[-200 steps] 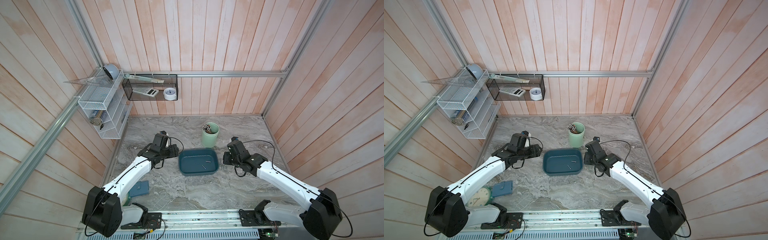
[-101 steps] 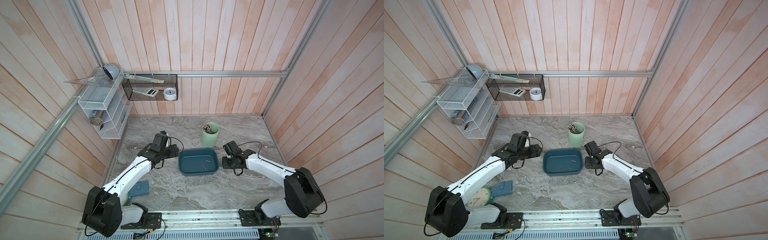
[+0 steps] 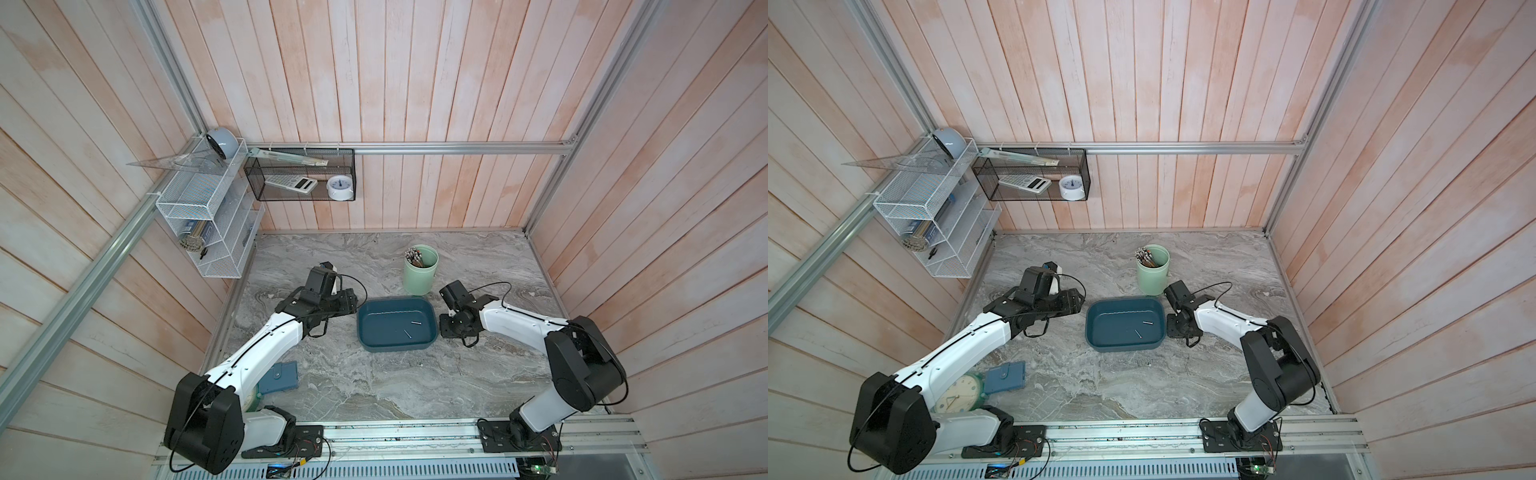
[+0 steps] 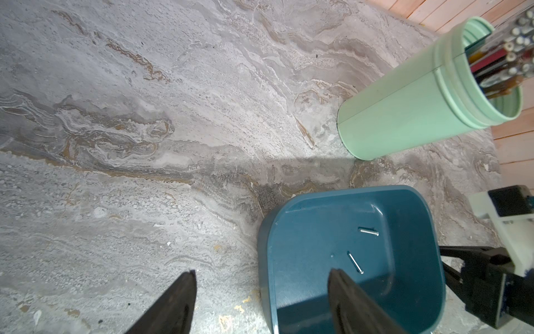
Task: Take out the screws from the storage box
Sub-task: Place the screw at the center of the board.
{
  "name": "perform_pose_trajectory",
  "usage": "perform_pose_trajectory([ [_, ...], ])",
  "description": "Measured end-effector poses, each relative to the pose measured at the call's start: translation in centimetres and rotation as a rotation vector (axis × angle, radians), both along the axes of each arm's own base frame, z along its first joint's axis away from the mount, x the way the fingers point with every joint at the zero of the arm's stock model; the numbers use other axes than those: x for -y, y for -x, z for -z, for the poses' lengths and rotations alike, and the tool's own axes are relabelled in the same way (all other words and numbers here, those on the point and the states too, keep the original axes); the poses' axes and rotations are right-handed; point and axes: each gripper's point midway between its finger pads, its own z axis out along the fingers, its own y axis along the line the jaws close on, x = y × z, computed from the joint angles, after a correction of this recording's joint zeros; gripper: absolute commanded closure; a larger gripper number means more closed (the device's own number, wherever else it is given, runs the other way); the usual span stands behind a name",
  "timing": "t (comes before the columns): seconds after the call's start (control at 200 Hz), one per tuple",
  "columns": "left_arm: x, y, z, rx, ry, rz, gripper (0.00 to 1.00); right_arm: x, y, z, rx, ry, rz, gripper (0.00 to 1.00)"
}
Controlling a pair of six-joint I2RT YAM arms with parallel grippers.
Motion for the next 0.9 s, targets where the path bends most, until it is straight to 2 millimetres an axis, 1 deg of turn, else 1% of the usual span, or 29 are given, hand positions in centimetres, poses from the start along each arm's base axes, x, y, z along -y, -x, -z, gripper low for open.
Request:
perform_pose_trajectory([
  [0.15, 0.0, 0.0, 0.0, 0.0, 0.0, 0.0, 0.23, -0.1, -0.5, -0.2, 0.013, -0.008, 0.006, 0.93],
  [0.3, 0.0, 0.0, 0.0, 0.0, 0.0, 0.0, 0.23, -0.2, -0.7, -0.3, 0.022, -0.016, 0.011, 0.91],
  [0.405, 0.0, 0.0, 0.0, 0.0, 0.0, 0.0, 0.23, -0.3, -1.0, -0.4, 0.03, -0.022, 0.012, 0.87],
  [0.485, 0.0, 0.0, 0.0, 0.0, 0.0, 0.0, 0.23, -0.3, -1.1, -0.4, 0.032, -0.025, 0.017, 0.82],
  [0.575, 0.0, 0.0, 0.0, 0.0, 0.0, 0.0, 0.23, -0.3, -1.2, -0.5, 0.035, -0.028, 0.022, 0.79],
  [0.9, 0.0, 0.0, 0.0, 0.0, 0.0, 0.0, 0.23, 0.0, -1.4, -0.6, 0.034, -0.032, 0.034, 0.78],
])
